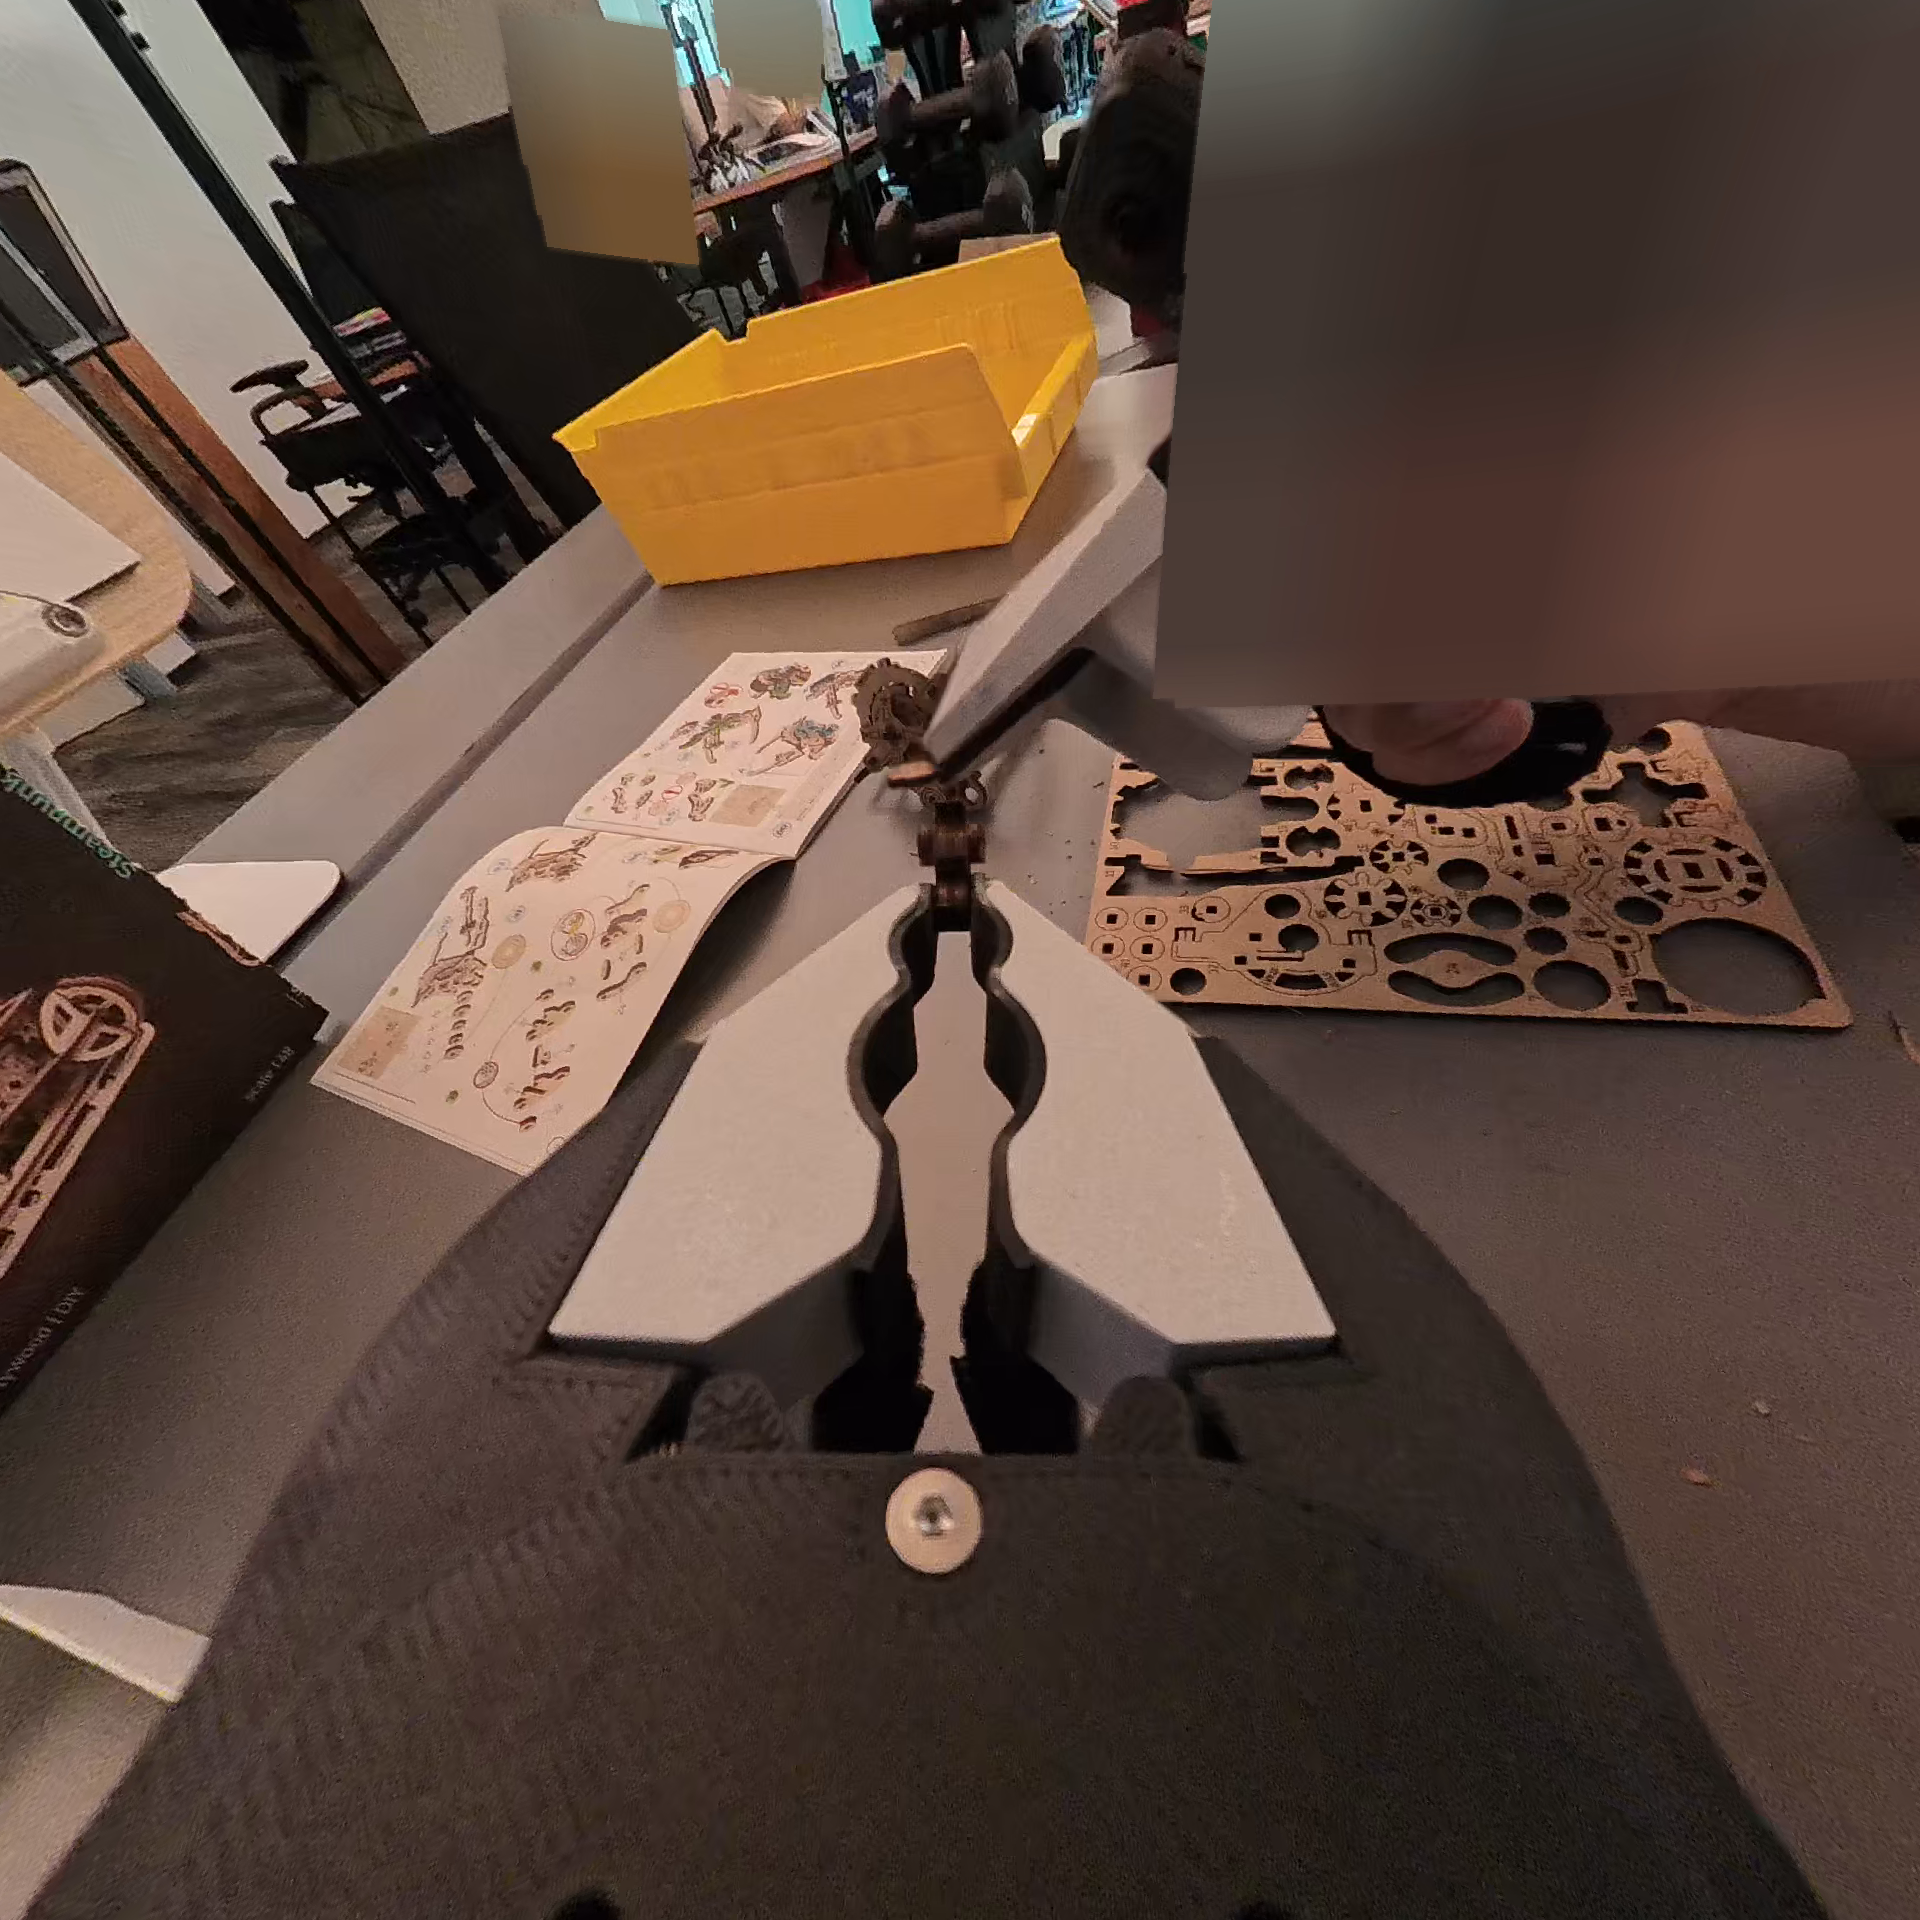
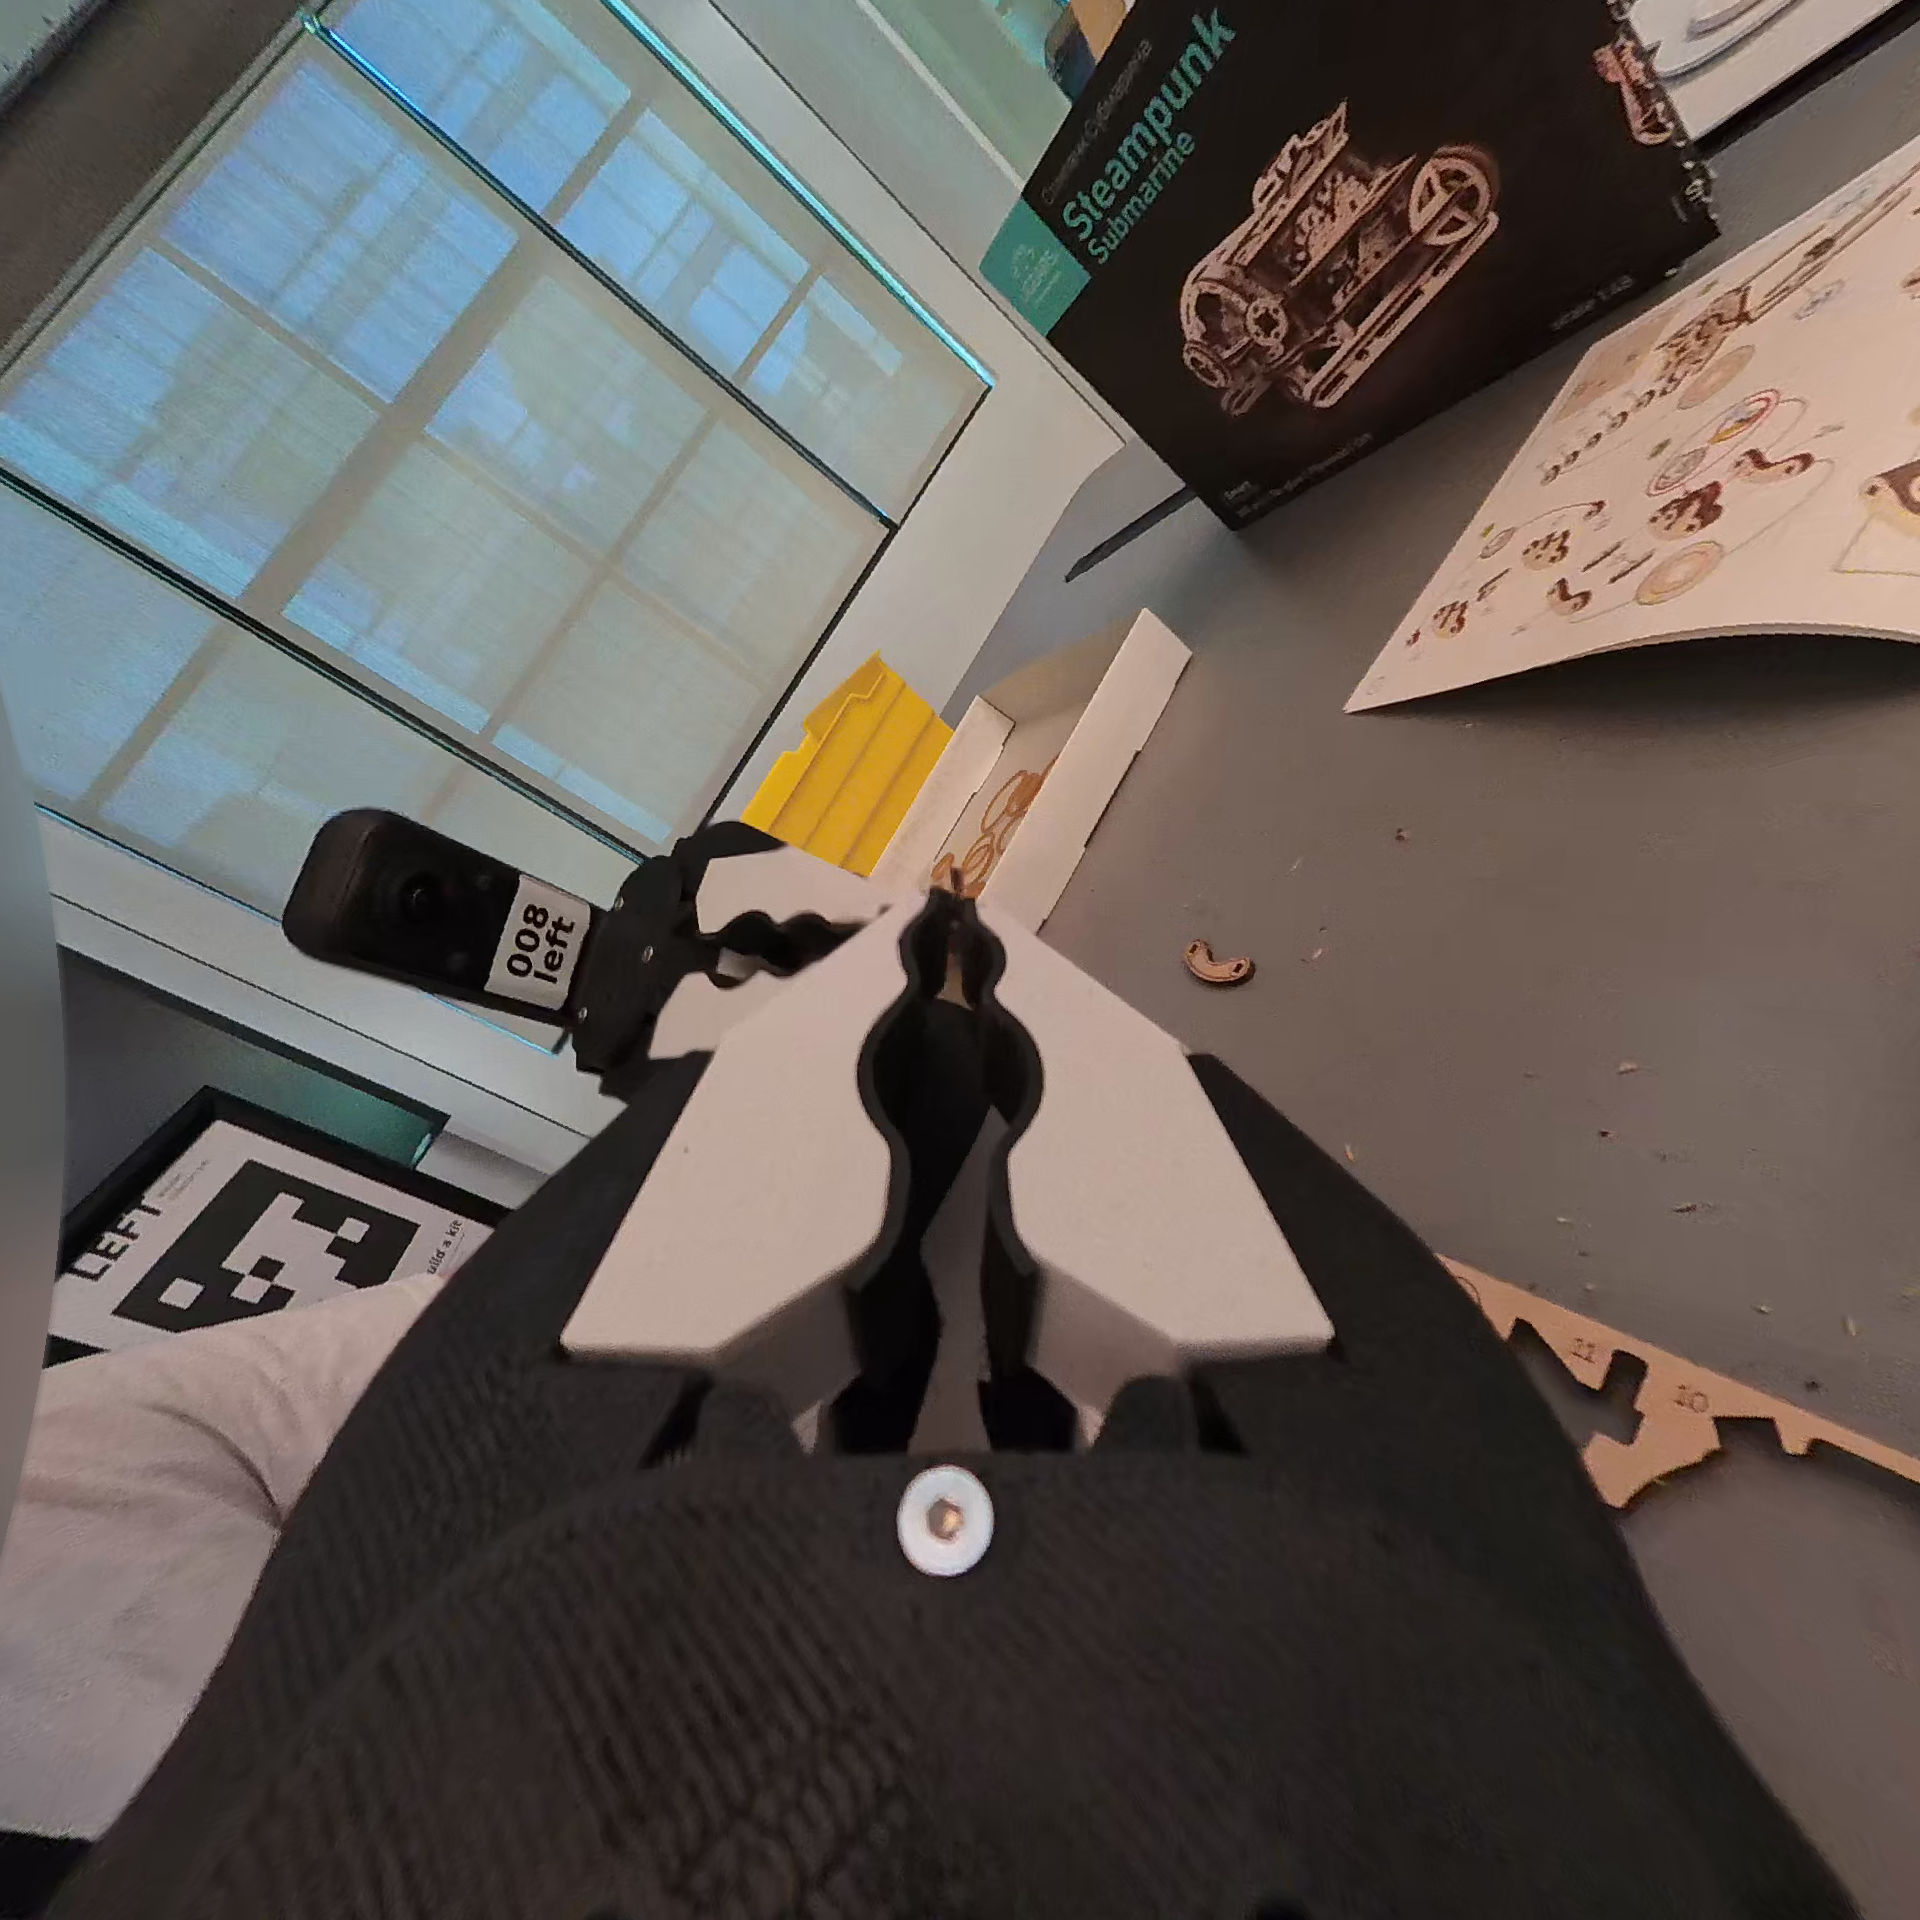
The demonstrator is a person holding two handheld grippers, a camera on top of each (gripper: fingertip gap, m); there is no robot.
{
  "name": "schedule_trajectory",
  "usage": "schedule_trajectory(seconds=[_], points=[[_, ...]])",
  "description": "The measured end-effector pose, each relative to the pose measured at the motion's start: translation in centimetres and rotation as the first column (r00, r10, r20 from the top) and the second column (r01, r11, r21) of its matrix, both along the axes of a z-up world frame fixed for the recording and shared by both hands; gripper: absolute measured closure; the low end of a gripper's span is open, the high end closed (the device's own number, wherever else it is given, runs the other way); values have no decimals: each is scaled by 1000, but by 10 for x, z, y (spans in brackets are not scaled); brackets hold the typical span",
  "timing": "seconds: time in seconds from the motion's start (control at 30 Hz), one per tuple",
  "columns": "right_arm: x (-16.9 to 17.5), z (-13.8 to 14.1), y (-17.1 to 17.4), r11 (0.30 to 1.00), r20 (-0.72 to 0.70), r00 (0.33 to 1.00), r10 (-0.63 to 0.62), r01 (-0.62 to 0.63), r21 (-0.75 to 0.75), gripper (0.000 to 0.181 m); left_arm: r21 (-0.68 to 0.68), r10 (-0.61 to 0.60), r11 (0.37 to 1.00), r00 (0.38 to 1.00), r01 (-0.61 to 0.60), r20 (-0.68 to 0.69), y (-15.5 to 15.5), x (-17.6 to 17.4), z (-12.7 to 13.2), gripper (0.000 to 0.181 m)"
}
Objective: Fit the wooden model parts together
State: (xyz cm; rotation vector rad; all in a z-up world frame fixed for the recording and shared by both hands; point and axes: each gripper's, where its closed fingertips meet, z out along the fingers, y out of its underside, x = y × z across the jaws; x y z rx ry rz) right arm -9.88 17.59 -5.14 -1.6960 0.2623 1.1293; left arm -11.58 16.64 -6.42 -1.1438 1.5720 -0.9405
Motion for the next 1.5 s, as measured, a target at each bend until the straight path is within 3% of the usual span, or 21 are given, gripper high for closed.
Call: schedule_trajectory(seconds=[0.17,0.3,0.8,1.07,1.33,1.5], points=[[-5,0,-5,1000,2,1000,21,-21,0,181,-161,46,986,999,-41,24,13,-2,7,178],[-10,3,-4,999,-74,996,42,-42,1,181,-256,58,965,998,-49,28,19,-2,7,178],[-10,5,3,999,-189,981,53,-53,1,181,-163,66,985,996,-56,56,12,-2,13,178],[-11,7,8,1000,-275,961,-5,8,12,181,58,144,987,987,-148,65,15,-2,15,178],[-12,13,13,994,-240,968,-68,85,63,181,38,163,985,984,-166,77,19,-4,18,177],[-16,15,12,996,-190,981,-37,52,71,181,-4,144,989,985,-145,93,19,-5,21,178]])
